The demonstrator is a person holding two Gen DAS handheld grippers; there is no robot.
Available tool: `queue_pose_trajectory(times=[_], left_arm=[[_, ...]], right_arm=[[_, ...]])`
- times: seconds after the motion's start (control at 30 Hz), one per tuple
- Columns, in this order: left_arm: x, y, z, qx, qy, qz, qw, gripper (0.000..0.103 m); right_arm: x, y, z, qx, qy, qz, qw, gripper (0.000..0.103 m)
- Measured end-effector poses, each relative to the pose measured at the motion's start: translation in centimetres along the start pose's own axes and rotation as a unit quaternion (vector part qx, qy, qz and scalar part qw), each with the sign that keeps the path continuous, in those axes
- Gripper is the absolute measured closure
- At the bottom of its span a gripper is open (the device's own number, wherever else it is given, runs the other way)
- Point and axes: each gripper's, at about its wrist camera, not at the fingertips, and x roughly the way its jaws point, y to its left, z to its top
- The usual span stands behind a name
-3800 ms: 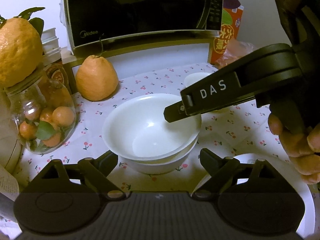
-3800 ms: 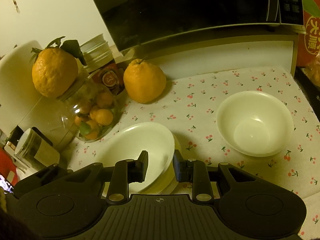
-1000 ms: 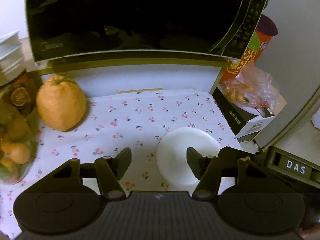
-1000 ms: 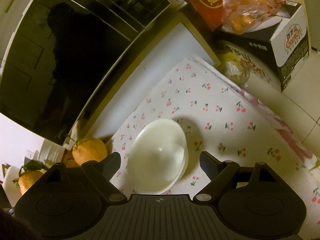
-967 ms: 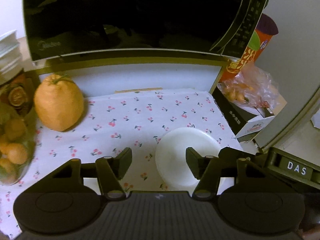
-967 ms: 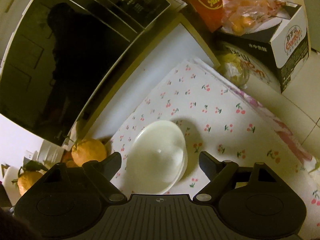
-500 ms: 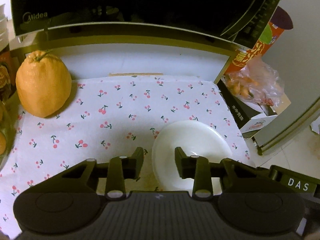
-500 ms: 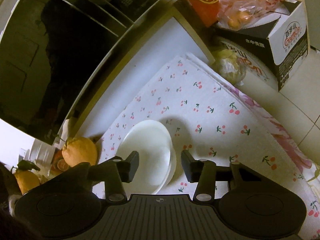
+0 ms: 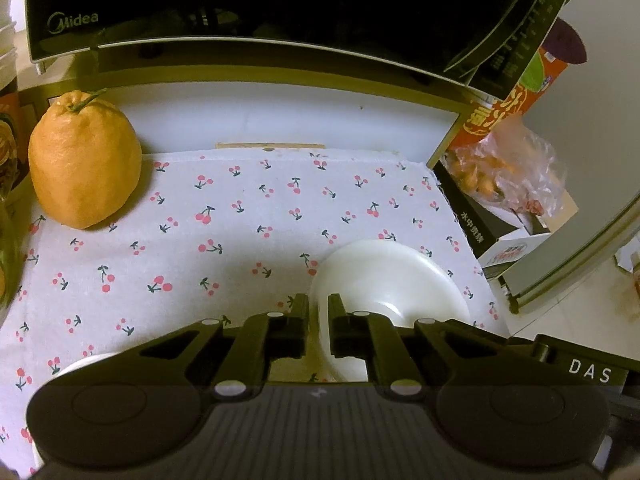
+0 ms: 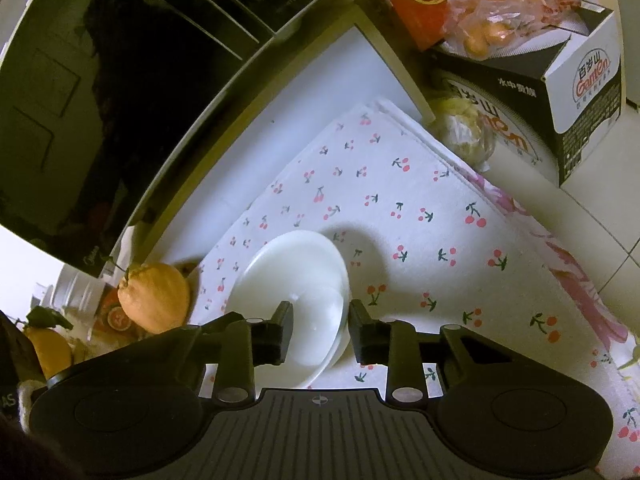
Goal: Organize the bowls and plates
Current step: 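Close the left gripper on the small white bowl rim, then lift the small white bowl with the left gripper and carry it toward the nested bowls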
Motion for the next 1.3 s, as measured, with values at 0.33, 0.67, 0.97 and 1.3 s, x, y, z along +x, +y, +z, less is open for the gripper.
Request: queue_pose_trajectory(times=[0.33, 0.67, 0.97, 1.3], left_arm=[[-1.7, -0.2, 0.0, -0.001, -0.017, 0.002, 0.9999, 0.094], [-4.4, -0.2, -0.2, 0.0, -0.038, 0.004, 0.9993, 0.094], [-7.6, 0.1, -0.9, -0.005, -0.061, 0.002, 0.9981, 0.094], [-11.2, 1.7, -2.3, -0.024, -0.085, 0.009, 0.9961, 0.094]], right_arm=[[-1.2, 1.1, 0.0, -0.012, -0.012, 0.008, 1.0, 0.074], [-3.1, 2.8, -0.2, -0.029, -0.027, 0.026, 0.999, 0.074], [-5.4, 4.6, -0.7, -0.043, -0.044, 0.054, 0.997, 0.074], [-7.1, 7.1, -2.6, -0.08, -0.047, 0.078, 0.993, 0.074]])
